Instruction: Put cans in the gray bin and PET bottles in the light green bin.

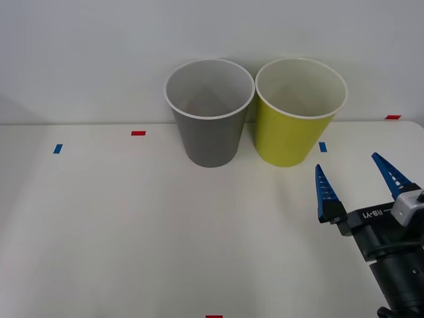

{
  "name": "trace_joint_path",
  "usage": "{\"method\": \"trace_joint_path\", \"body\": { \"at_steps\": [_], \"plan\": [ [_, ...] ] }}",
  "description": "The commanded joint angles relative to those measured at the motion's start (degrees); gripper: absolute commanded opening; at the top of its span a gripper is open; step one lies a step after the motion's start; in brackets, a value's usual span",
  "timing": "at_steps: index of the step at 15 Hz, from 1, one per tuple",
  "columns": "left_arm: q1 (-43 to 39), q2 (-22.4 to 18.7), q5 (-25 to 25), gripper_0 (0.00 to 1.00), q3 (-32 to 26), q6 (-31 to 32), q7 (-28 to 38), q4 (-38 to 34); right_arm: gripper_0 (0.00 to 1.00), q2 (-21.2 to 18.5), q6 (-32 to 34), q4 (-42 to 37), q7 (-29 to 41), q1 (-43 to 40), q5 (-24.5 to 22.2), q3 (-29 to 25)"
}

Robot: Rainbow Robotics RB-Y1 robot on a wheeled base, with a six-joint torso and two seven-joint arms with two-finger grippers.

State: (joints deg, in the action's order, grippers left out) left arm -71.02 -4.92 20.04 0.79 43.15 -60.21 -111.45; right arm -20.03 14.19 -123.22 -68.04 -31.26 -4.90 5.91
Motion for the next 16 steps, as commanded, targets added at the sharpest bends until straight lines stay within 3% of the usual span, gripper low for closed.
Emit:
{"method": "trace_joint_path", "body": {
  "at_steps": [1,9,16],
  "plan": [
    [0.0,0.0,0.0,1.00,0.0,0.0,0.0,0.0,1.00,-2.0,5.2,0.6,-0.8,-5.7,3.8,0.1],
    [0.0,0.0,0.0,1.00,0.0,0.0,0.0,0.0,1.00,-2.0,16.3,0.6,-3.8,-20.5,2.2,-0.1],
    [0.0,0.0,0.0,1.00,0.0,0.0,0.0,0.0,1.00,-4.6,20.0,0.6,-4.4,-29.0,3.9,-1.3]
  ]
}}
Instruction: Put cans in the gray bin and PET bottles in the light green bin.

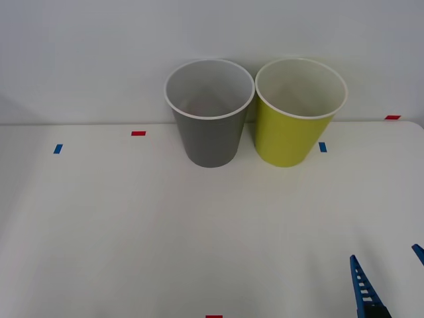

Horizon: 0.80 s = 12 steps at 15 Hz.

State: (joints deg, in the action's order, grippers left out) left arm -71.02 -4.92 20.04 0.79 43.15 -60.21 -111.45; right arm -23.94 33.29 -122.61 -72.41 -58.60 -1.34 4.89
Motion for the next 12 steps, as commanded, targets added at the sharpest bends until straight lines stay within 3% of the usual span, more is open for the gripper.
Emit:
{"method": "trace_joint_path", "body": {
  "at_steps": [1,12],
  "plan": [
    [0.0,0.0,0.0,1.00,0.0,0.0,0.0,0.0,1.00,-0.9,1.0,-0.1,0.0,-3.2,0.7,-0.3],
    [0.0,0.0,0.0,1.00,0.0,0.0,0.0,0.0,1.00,-1.0,3.7,0.0,0.2,-9.0,0.9,0.2]
  ]
}}
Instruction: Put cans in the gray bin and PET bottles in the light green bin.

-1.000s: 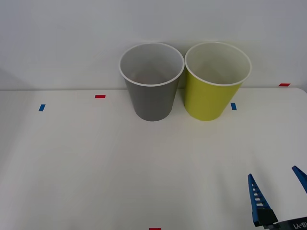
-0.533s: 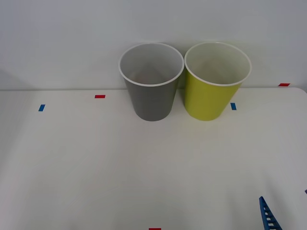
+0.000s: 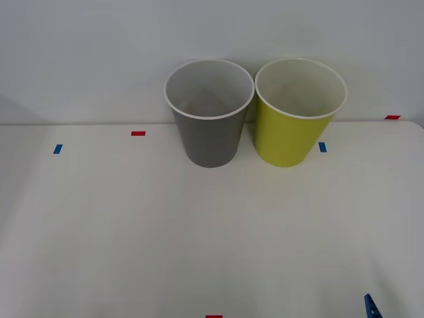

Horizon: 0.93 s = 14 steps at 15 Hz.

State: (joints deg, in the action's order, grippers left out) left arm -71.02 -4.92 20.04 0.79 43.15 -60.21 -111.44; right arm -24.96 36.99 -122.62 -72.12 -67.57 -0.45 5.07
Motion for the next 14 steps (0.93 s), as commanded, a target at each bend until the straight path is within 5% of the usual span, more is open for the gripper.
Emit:
{"method": "trace_joint_path", "body": {
  "at_steps": [1,14],
  "plan": [
    [0.0,0.0,0.0,1.00,0.0,0.0,0.0,0.0,1.00,0.0,0.0,0.0,0.0,0.0,0.0,0.0],
    [0.0,0.0,0.0,1.00,0.0,0.0,0.0,0.0,1.00,0.0,0.0,0.0,0.0,0.0,0.0,0.0]
  ]
}}
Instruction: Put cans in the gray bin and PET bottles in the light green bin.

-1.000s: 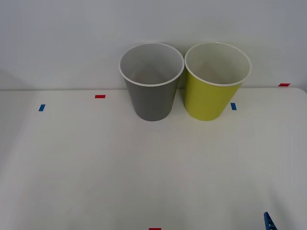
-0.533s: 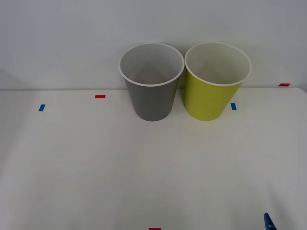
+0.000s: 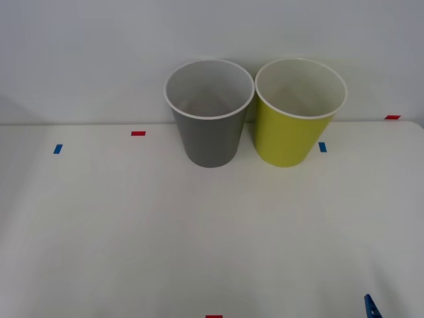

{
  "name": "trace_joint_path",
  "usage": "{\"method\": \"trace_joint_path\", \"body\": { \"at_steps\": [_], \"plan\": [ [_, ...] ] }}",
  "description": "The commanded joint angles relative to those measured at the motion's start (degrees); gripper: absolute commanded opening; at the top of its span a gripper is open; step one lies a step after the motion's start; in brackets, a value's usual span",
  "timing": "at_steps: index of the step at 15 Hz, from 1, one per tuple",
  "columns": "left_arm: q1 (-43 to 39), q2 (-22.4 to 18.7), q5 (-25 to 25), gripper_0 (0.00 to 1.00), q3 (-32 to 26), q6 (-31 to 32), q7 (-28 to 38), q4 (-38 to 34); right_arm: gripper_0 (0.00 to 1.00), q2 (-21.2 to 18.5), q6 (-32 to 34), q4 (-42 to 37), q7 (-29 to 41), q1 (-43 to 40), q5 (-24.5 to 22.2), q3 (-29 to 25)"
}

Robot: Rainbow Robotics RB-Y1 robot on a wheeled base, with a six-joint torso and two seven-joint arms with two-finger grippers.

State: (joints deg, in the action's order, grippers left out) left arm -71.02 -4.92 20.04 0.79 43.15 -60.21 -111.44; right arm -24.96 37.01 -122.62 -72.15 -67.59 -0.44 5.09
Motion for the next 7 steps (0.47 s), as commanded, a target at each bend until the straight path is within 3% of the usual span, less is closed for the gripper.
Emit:
{"method": "trace_joint_path", "body": {
  "at_steps": [1,7],
  "plan": [
    [0.0,0.0,0.0,1.00,0.0,0.0,0.0,0.0,1.00,0.0,0.0,0.0,0.0,0.0,0.0,0.0],
    [0.0,0.0,0.0,1.00,0.0,0.0,0.0,0.0,1.00,0.0,0.0,0.0,0.0,0.0,0.0,0.0]
  ]
}}
